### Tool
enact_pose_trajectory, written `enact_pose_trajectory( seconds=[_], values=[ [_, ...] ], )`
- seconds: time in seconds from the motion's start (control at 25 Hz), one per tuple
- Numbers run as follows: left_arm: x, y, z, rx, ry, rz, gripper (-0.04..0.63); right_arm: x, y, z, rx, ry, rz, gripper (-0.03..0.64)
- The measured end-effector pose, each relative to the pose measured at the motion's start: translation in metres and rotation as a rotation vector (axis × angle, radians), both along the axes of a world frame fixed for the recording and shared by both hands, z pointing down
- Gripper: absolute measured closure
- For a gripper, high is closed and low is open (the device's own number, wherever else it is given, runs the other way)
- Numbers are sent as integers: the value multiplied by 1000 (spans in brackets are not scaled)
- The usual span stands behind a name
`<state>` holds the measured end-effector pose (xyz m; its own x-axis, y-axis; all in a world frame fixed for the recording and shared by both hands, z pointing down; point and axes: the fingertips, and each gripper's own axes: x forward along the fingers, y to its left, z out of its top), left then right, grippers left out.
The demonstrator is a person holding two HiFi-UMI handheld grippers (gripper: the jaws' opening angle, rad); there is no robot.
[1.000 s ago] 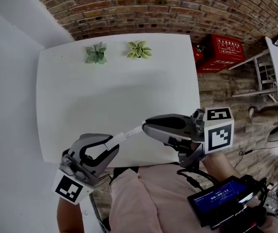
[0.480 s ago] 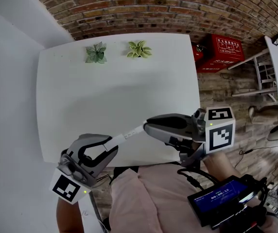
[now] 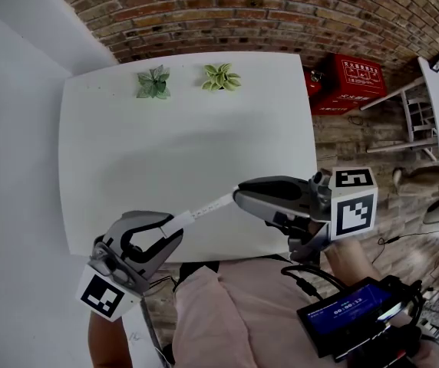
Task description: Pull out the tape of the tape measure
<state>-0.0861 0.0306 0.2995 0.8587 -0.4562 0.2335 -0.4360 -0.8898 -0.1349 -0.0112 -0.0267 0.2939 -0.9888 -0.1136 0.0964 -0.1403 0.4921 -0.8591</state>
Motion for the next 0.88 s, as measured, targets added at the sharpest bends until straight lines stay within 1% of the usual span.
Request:
enact_pose_trajectory(
  seconds=[0.88],
  values=[
    [-7,2,4,-9,-10,7,495,6,-5,0,14,12,16,581]
  ],
)
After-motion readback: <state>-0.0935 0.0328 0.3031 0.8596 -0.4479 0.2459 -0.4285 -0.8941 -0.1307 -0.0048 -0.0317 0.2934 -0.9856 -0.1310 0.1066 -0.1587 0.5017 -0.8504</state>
